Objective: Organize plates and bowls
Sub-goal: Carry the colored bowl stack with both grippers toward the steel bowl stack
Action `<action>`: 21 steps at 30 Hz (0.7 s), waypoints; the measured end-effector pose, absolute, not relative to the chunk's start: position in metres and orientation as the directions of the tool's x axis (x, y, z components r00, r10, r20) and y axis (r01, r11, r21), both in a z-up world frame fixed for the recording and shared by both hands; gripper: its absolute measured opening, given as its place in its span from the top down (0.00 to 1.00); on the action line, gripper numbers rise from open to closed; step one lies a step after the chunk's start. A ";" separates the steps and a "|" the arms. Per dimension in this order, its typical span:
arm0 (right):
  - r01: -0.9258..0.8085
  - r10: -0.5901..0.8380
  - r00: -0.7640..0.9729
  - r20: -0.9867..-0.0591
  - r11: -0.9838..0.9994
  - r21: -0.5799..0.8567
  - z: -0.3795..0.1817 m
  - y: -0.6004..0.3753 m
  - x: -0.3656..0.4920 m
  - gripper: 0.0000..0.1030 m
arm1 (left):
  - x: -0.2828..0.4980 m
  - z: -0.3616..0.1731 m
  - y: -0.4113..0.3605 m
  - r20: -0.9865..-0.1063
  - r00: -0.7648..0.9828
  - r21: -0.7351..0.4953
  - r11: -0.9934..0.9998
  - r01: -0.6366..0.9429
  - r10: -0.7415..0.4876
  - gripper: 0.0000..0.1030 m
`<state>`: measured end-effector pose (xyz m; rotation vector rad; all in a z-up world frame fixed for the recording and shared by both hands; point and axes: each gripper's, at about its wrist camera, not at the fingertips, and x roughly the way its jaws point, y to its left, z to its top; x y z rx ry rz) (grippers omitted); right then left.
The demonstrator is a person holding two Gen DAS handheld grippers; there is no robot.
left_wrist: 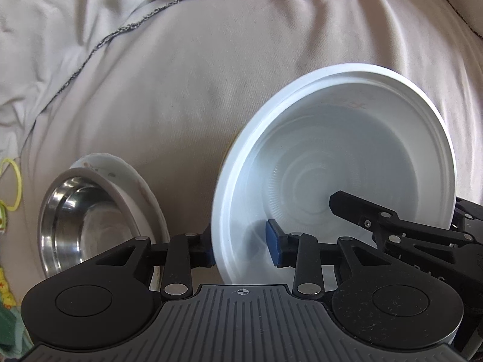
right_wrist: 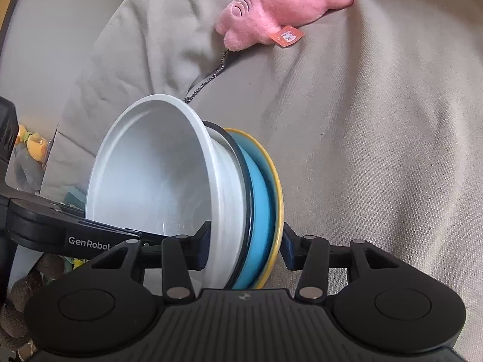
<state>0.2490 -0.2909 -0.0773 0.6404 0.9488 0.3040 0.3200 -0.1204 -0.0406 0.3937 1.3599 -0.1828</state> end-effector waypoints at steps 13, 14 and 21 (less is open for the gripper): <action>0.061 0.537 0.556 -0.634 0.734 0.676 -0.087 -0.296 0.256 0.57 | 0.328 -0.026 -0.127 -0.965 0.256 0.141 0.921 0.364 0.047 0.56; 0.059 0.535 0.558 -0.634 0.737 0.674 -0.087 -0.296 0.256 0.57 | 0.332 -0.028 -0.122 -0.971 0.236 0.109 0.932 0.345 0.026 0.54; 0.042 0.522 0.571 -0.633 0.752 0.658 -0.083 -0.295 0.251 0.57 | 0.335 -0.041 -0.114 -0.985 0.168 0.015 0.956 0.293 -0.036 0.42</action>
